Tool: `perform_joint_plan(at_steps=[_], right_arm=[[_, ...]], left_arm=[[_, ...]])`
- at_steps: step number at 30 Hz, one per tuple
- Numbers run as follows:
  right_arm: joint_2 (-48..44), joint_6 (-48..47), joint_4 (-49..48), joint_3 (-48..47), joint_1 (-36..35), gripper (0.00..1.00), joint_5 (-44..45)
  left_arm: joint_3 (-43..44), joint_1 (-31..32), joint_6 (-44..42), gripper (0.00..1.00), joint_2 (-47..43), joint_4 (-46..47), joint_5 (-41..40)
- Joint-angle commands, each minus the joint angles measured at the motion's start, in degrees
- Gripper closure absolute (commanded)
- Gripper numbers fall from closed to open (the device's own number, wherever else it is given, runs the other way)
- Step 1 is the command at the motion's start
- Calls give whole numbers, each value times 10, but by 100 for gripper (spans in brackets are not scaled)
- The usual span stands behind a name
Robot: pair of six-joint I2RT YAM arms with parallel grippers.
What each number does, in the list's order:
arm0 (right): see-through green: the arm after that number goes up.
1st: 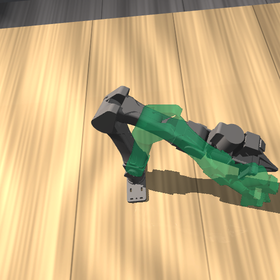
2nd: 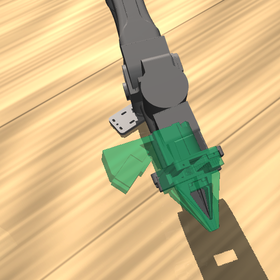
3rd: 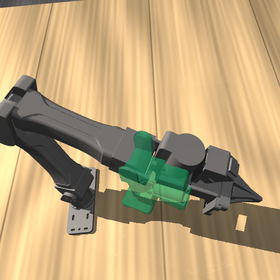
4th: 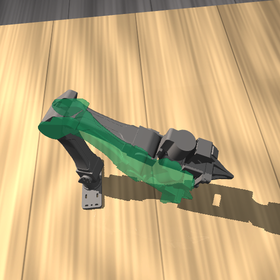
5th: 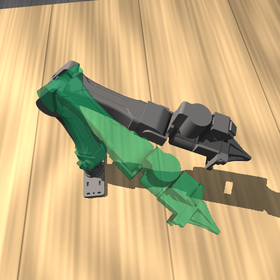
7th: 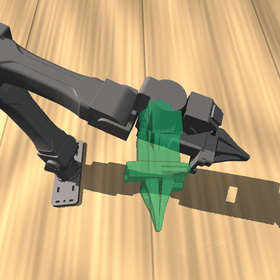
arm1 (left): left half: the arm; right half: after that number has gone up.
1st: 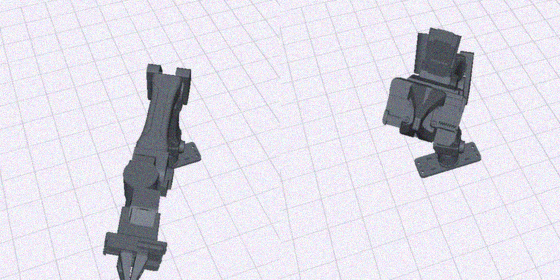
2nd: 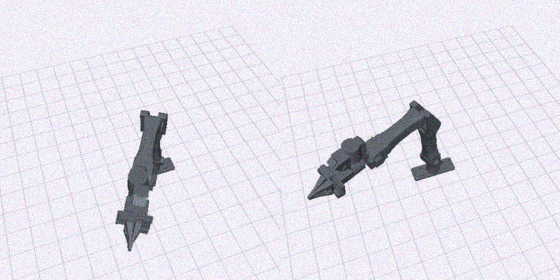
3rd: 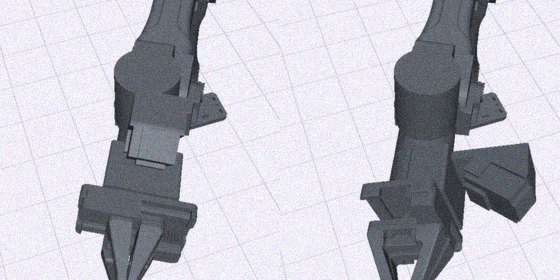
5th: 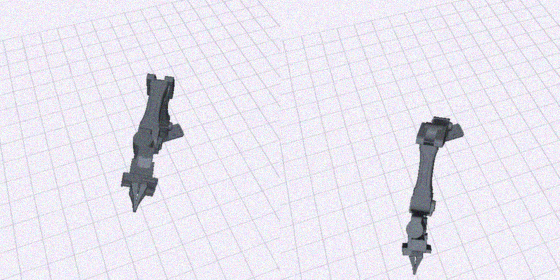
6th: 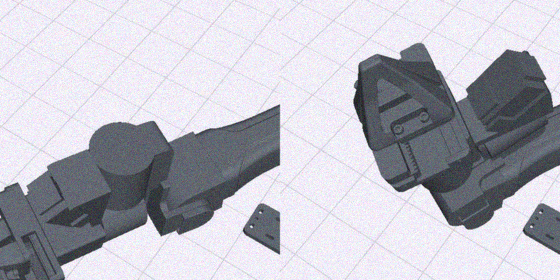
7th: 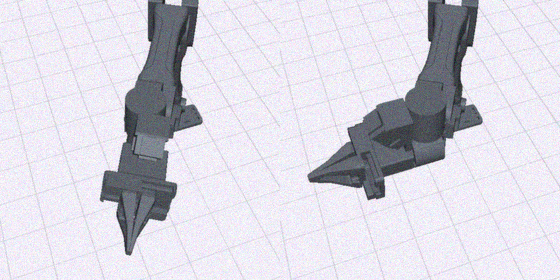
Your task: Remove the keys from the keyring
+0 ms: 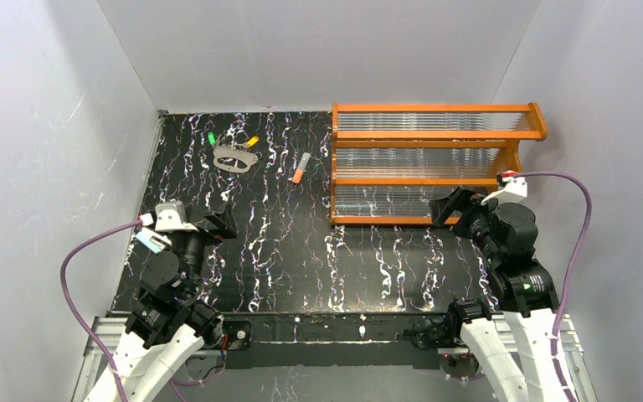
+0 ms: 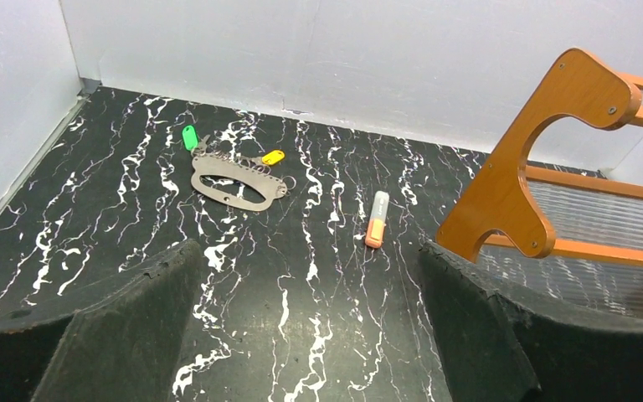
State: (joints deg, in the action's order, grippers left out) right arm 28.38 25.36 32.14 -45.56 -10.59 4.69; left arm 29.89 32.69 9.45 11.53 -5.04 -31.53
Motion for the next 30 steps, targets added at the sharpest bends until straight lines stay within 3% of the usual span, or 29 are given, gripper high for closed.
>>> perform_joint_plan(at_steps=[1, 5, 13, 19, 25, 30], right_arm=[[14, 22, 28, -14, 0, 1, -28], [55, 44, 63, -3, -1, 1, -37], [90, 49, 42, 22, 0, 1, -78], [87, 23, 26, 24, -1, 1, -105], [62, -21, 13, 34, -1, 1, -142], [17, -42, 2, 43, -6, 1, -172]], left_arm=[[5, -1, -4, 2, 16, -3, 9], [18, -1, 4, 2, 54, -18, -1], [37, -2, 51, 2, 139, -31, -36], [127, -12, 134, 2, 372, -35, -51], [179, -121, 248, 3, 570, 55, 41], [244, -171, 304, 4, 728, 93, 42]])
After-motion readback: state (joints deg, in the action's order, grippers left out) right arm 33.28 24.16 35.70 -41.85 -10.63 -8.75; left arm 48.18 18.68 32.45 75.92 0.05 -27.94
